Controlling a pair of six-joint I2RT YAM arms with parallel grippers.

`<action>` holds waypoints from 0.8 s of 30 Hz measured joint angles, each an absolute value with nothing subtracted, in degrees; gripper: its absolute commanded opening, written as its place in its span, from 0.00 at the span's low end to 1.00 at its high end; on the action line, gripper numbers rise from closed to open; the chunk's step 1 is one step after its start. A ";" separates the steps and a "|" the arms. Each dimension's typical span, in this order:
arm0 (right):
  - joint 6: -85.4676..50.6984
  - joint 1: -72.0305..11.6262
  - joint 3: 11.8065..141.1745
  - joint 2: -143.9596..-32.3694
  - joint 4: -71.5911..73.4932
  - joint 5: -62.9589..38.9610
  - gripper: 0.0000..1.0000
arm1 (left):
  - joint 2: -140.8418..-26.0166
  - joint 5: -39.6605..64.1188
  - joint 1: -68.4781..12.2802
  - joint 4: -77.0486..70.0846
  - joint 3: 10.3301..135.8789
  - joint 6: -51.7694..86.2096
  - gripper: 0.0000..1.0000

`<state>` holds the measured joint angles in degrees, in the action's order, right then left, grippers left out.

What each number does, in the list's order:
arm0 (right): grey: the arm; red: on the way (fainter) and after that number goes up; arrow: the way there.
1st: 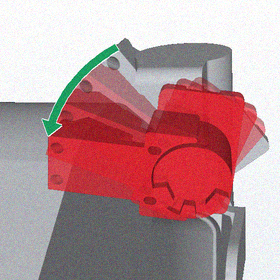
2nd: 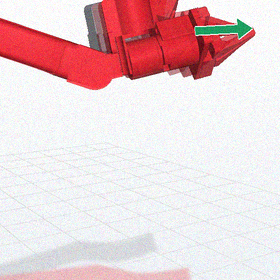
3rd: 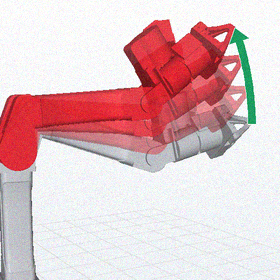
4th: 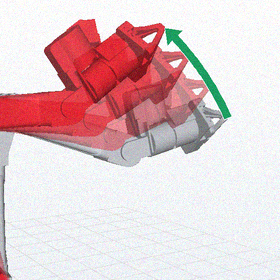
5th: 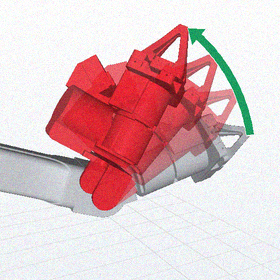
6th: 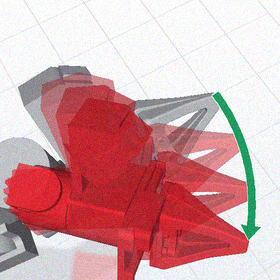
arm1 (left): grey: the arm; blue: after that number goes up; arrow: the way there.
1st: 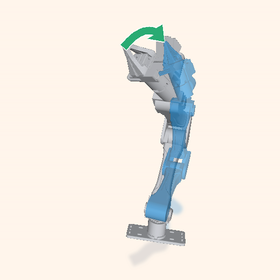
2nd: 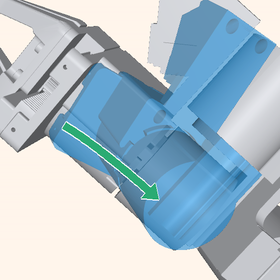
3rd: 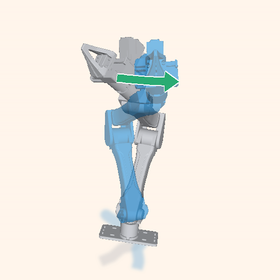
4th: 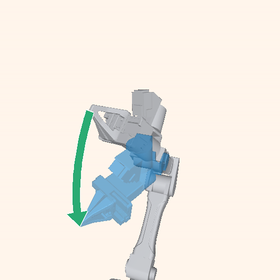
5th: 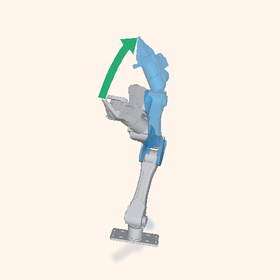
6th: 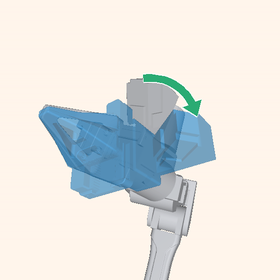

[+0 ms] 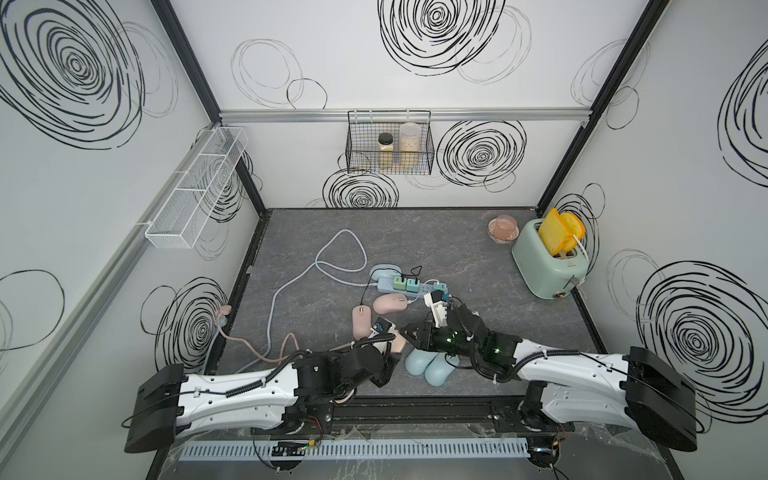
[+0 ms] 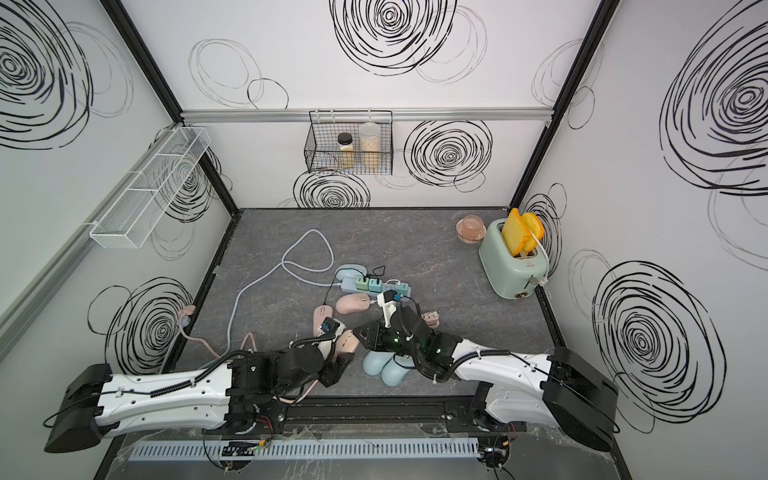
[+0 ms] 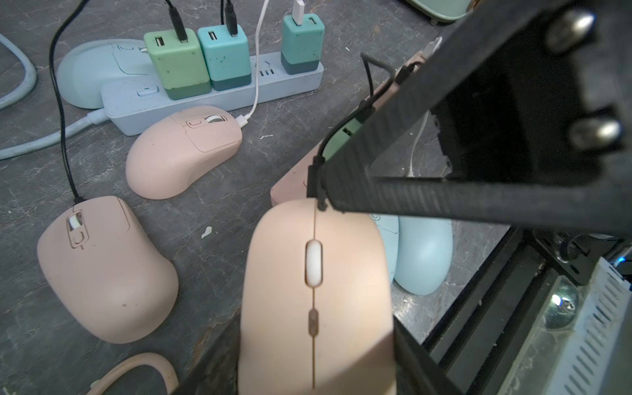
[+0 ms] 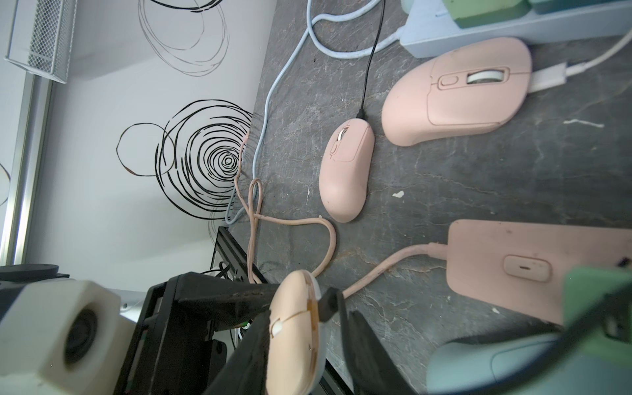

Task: Unplug the wireless mouse
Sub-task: Pick up the mouse from the center of the board.

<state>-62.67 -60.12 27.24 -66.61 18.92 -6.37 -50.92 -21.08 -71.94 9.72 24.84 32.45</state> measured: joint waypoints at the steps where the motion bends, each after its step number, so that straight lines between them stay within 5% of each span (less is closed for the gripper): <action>1: -63.13 -60.05 27.22 -66.61 19.33 -6.24 0.38 | -50.65 -21.08 -71.96 9.67 24.67 32.49 0.00; 24: -67.83 -59.81 27.22 -69.95 24.47 -6.07 0.21 | -47.44 -21.10 -72.34 8.47 22.98 33.63 0.00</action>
<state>-67.83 -59.81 27.22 -69.95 24.47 -6.07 -47.44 -21.10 -72.34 8.47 22.98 33.63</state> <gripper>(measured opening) 0.228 0.614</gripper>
